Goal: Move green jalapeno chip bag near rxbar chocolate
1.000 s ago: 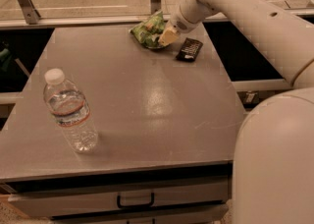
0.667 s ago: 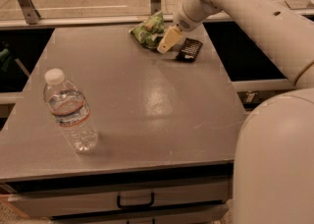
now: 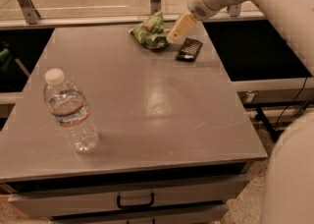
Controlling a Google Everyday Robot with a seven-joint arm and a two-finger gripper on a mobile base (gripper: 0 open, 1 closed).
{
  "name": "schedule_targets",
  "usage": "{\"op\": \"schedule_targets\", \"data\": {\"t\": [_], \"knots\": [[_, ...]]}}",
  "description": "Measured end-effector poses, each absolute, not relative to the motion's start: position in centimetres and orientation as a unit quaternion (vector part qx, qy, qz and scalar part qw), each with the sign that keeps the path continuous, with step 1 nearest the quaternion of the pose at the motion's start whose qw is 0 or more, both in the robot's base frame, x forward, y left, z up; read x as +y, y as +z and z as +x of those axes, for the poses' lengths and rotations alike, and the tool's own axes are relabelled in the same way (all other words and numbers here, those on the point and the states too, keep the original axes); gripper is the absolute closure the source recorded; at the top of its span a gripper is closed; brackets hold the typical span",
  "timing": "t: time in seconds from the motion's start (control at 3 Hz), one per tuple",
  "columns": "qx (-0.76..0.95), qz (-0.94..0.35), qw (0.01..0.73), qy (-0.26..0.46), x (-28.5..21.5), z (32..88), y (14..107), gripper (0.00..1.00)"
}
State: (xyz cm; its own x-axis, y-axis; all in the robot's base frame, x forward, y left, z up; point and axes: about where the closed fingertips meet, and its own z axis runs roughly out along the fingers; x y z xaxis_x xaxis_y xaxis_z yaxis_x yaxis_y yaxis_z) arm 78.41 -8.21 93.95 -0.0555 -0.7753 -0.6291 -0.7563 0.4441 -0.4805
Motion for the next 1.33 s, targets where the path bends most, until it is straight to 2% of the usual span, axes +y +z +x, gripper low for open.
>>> {"op": "schedule_targets", "data": {"t": [0.33,0.67,1.0,1.33], "knots": [[0.678,-0.510,0.529,0.022,-10.2,75.3,99.7,0.00],[0.623,-0.501,0.601,0.022,-12.0,70.5,105.7,0.00],[0.584,-0.499,0.639,-0.043,-16.6,63.6,112.4,0.00],[0.593,-0.487,0.637,-0.074,-20.7,61.9,112.8,0.00]]}}
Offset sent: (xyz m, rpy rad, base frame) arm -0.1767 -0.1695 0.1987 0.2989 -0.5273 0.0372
